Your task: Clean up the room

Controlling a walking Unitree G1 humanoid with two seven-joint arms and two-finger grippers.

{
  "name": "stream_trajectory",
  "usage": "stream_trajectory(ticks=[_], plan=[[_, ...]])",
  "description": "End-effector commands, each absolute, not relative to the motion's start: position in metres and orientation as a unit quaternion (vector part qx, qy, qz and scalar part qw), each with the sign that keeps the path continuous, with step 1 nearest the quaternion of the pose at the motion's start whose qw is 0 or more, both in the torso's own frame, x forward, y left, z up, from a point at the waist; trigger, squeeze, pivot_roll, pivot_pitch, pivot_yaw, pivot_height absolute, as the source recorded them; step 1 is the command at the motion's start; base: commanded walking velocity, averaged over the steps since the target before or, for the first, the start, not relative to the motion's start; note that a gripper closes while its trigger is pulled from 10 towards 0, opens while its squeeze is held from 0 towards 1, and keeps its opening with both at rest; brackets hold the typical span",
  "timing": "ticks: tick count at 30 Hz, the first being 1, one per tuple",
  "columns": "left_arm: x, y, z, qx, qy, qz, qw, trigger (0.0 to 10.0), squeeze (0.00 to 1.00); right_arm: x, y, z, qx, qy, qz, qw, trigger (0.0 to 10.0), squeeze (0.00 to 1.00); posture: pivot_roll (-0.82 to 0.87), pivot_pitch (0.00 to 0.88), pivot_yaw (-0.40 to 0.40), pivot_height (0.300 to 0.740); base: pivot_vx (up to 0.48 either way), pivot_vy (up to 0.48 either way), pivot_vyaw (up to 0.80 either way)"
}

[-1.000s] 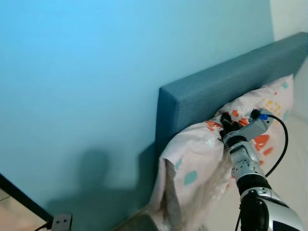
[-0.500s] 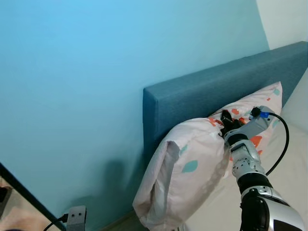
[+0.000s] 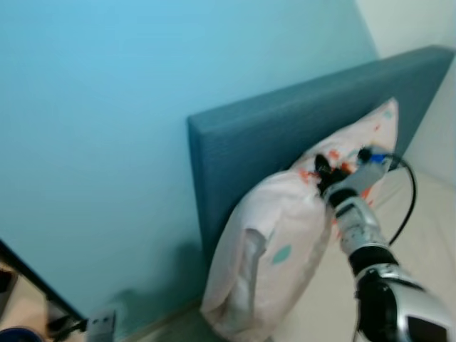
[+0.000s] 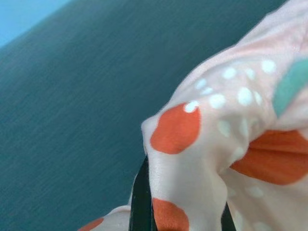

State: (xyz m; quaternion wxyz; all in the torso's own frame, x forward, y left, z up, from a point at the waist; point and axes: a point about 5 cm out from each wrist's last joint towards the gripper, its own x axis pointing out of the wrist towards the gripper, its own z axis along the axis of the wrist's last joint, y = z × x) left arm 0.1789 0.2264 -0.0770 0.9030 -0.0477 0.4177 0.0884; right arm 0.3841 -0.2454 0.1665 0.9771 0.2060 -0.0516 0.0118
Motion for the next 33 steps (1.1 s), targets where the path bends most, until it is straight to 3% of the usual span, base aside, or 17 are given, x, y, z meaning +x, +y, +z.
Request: stream_trajectory(ticks=[1, 17, 19, 23, 27, 33], plan=[[0.174, 0.234, -0.077, -0.044, 0.420, 0.094, 0.901, 10.0, 0.00, 0.394, -0.244, 0.203, 0.191, -0.106, 0.027, 0.976, 10.0, 0.00, 0.00, 0.094, -0.031, 0.740, 0.000, 0.000, 0.00], [0.149, 0.240, -0.084, -0.034, 0.424, 0.097, 0.900, 10.0, 0.00, 0.406, -0.235, 0.226, 0.133, -0.090, -0.004, 0.987, 10.0, 0.00, 0.07, 0.204, -0.053, 0.740, 0.000, 0.000, 0.00], [0.144, 0.243, -0.084, -0.028, 0.419, 0.094, 0.903, 10.0, 0.00, 0.407, -0.246, 0.244, 0.060, -0.091, -0.044, 0.993, 10.0, 0.00, 0.08, 0.232, -0.057, 0.740, 0.000, 0.000, 0.00], [0.142, 0.246, -0.083, -0.026, 0.412, 0.092, 0.906, 10.0, 0.00, 0.406, -0.263, 0.272, 0.024, -0.122, -0.082, 0.989, 10.0, 0.00, 0.08, 0.257, -0.059, 0.740, 0.000, 0.000, 0.00], [0.138, 0.246, -0.084, -0.017, 0.409, 0.082, 0.909, 10.0, 0.00, 0.401, -0.276, 0.315, 0.011, -0.181, -0.103, 0.978, 10.0, 0.00, 0.08, 0.281, -0.052, 0.740, 0.000, 0.000, 0.00], [0.134, 0.246, -0.083, -0.007, 0.402, 0.076, 0.913, 10.0, 0.00, 0.399, -0.272, 0.348, 0.015, -0.231, -0.083, 0.969, 10.0, 0.00, 0.09, 0.302, -0.054, 0.740, 0.000, 0.000, 0.00]])
